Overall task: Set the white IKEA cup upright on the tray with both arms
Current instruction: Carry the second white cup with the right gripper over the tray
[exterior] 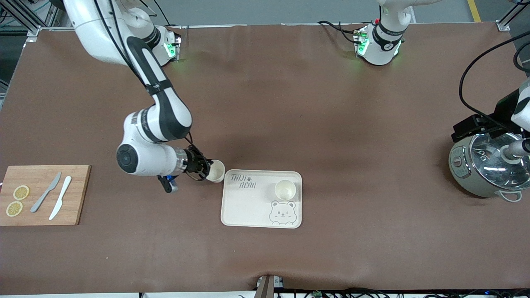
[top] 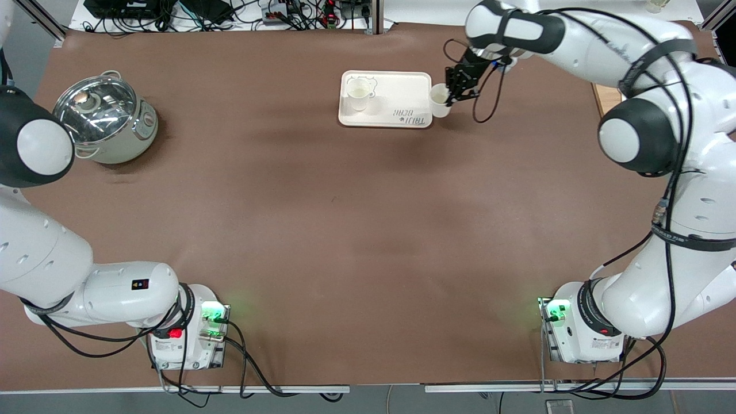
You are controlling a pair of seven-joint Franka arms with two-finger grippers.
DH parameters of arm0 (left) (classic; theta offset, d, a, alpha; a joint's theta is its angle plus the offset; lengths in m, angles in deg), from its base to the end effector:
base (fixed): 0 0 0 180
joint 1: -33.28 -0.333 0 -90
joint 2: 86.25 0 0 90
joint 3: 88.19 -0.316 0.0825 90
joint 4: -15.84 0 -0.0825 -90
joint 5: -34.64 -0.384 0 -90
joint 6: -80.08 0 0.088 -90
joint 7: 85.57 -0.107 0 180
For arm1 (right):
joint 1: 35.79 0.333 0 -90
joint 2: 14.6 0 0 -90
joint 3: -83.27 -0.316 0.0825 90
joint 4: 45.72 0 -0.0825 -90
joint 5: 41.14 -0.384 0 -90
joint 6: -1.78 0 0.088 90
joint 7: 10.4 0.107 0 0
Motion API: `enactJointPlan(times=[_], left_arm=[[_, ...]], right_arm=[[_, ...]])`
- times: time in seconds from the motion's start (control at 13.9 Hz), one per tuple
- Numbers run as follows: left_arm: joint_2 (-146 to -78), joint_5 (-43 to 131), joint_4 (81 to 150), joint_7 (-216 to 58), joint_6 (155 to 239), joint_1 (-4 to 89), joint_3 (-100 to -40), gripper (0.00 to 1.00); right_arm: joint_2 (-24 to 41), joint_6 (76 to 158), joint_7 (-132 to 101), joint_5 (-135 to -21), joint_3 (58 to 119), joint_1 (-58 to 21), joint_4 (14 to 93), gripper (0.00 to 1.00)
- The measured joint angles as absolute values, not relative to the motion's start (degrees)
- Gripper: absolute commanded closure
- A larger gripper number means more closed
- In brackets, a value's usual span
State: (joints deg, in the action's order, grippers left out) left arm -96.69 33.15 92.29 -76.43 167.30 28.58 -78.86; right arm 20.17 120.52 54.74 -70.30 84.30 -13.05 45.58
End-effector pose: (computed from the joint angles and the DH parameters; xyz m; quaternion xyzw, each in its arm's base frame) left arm 0.6043 -0.0358 0.6268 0.9991 0.0414 0.0038 0.0022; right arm 0.6259 0.2779 0.2738 -0.8490 0.4820 0.1873 0.1084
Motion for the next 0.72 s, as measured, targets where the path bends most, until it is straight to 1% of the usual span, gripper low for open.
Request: enactJointPlan(times=[0.14,0.29,0.5,0.72], left_arm=[[-95.22,33.15,93.02,-76.63,166.27,28.61,-77.65,0.00],[-93.26,33.15,94.99,-76.63,166.73,28.68,-76.66,0.00],[-89.83,33.21,99.95,-76.63,168.83,28.64,-76.50,0.00],[-87.07,33.71,104.87,-76.63,172.34,28.63,-76.50,0.00]], right_arm=[[22.41,122.91,56.90,-71.12,84.30,-11.90,44.03,1.00],[23.57,123.65,57.91,-71.98,84.33,-11.72,43.09,1.00],[23.89,124.05,58.74,-74.62,84.37,-11.63,42.50,1.00],[24.87,126.65,60.85,-75.56,84.35,-10.87,41.80,1.00]])
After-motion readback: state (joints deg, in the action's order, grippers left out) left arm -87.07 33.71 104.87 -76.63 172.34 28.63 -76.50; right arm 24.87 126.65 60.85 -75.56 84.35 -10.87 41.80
